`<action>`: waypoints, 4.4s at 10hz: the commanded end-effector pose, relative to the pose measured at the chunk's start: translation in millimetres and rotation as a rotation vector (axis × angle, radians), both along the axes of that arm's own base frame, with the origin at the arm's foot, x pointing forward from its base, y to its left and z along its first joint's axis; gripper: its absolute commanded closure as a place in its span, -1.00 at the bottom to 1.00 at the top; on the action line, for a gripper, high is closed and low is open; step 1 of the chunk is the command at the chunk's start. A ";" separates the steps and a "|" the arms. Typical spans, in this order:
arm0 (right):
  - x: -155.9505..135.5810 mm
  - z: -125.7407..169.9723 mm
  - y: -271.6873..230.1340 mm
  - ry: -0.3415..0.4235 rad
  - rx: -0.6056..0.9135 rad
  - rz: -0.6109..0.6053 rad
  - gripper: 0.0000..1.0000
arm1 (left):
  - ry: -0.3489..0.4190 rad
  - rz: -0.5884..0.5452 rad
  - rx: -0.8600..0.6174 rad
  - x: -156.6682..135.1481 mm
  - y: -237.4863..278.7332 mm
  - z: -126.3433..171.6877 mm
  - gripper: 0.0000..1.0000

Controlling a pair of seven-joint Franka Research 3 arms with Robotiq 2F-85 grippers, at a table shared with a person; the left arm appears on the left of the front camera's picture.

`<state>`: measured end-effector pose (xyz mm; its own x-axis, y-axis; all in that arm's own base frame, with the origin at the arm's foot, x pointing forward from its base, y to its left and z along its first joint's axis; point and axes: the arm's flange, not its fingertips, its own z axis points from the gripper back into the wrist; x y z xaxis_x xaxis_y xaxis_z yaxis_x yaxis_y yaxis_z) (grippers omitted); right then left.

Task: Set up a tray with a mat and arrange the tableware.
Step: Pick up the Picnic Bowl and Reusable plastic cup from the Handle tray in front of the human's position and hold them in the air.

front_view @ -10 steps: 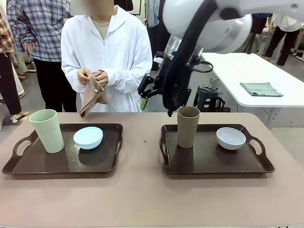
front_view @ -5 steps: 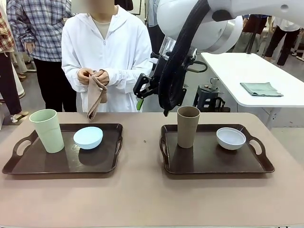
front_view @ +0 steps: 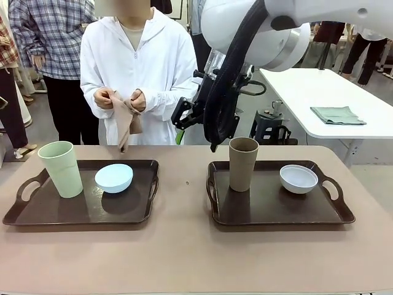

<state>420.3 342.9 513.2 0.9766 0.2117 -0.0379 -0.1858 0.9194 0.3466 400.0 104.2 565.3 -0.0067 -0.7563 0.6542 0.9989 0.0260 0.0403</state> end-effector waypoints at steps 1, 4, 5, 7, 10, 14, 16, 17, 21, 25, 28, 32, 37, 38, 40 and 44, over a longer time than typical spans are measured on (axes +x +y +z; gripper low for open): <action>17.4 -14.8 45.2 0.012 -0.060 0.005 -1.00 | 0.076 -0.170 -0.141 39.1 20.8 -27.8 -1.00; 24.1 -43.7 113.3 0.006 -0.186 0.042 -1.00 | 0.032 -0.253 -0.191 62.8 29.0 -60.1 -1.00; 24.4 -50.8 129.7 0.008 -0.211 0.048 -1.00 | 0.067 -0.212 -0.193 67.9 36.3 -72.2 -1.00; 36.7 -62.0 154.5 -0.011 -0.234 0.056 -1.00 | 0.080 -0.145 -0.172 77.7 46.6 -88.1 -1.00; 42.3 -73.1 172.7 -0.021 -0.220 0.085 -1.00 | 0.113 -0.124 -0.153 79.0 41.2 -111.6 -1.00; 37.2 -76.4 163.8 -0.003 -0.199 0.080 -1.00 | 0.095 -0.136 -0.147 79.0 50.3 -108.0 -1.00; 42.2 -81.7 176.7 -0.064 -0.269 0.010 -1.00 | 0.105 -0.135 -0.148 79.7 48.5 -110.6 -1.00; 49.4 -88.8 190.9 -0.085 -0.317 -0.015 -1.00 | 0.117 -0.123 -0.157 79.7 36.9 -115.0 -1.00; 72.7 -112.3 225.1 -0.157 -0.348 0.036 -1.00 | 0.083 -0.002 -0.176 86.0 20.3 -145.7 -1.00; 79.6 -127.8 224.7 -0.156 -0.314 0.070 -1.00 | 0.040 -0.014 -0.171 106.2 20.2 -172.7 -1.00; 80.8 -131.0 223.1 -0.152 -0.305 0.061 -1.00 | 0.054 -0.073 -0.177 116.3 26.5 -187.9 -1.00; 73.7 -133.0 218.6 -0.141 -0.313 0.055 -1.00 | 0.075 -0.042 -0.163 113.0 22.7 -192.8 -1.00; 82.7 -144.6 224.5 -0.190 -0.327 -0.073 -1.00 | 0.080 -0.042 -0.167 118.7 8.6 -211.5 -1.00; 85.0 -149.7 227.7 -0.193 -0.320 -0.080 -1.00 | 0.082 -0.045 -0.185 119.2 7.0 -214.7 -1.00; 90.3 -157.3 233.4 -0.203 -0.319 -0.083 -1.00 | 0.095 -0.066 -0.175 122.6 1.4 -223.9 -1.00; 94.1 -168.8 239.4 -0.207 -0.313 -0.077 -1.00 | 0.125 -0.097 -0.178 126.9 -17.7 -242.2 -1.00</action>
